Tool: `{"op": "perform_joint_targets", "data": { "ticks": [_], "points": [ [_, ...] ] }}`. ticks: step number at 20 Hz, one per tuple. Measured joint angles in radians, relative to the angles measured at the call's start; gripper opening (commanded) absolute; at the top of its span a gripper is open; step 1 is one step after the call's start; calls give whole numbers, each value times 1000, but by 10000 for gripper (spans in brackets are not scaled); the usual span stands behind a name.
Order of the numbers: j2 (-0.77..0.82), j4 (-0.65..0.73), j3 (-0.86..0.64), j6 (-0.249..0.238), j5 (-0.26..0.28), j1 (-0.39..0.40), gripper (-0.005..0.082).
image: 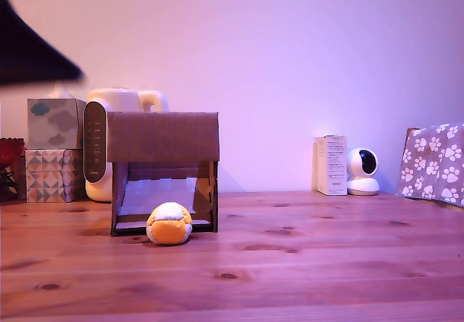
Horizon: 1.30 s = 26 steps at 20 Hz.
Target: Drop the footbag into the cardboard dice tower
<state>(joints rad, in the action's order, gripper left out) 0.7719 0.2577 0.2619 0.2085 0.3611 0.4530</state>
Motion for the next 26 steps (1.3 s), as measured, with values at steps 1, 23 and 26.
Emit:
{"op": "perform_joint_targets", "data": {
  "ticks": [1, 23, 26],
  "points": [
    [66, 39, 0, -2, -30, 28, -19],
    [753, 471, 200, 14, -329, 142, 787],
    [835, 468, 247, -6, -364, 142, 787]
  ]
}}
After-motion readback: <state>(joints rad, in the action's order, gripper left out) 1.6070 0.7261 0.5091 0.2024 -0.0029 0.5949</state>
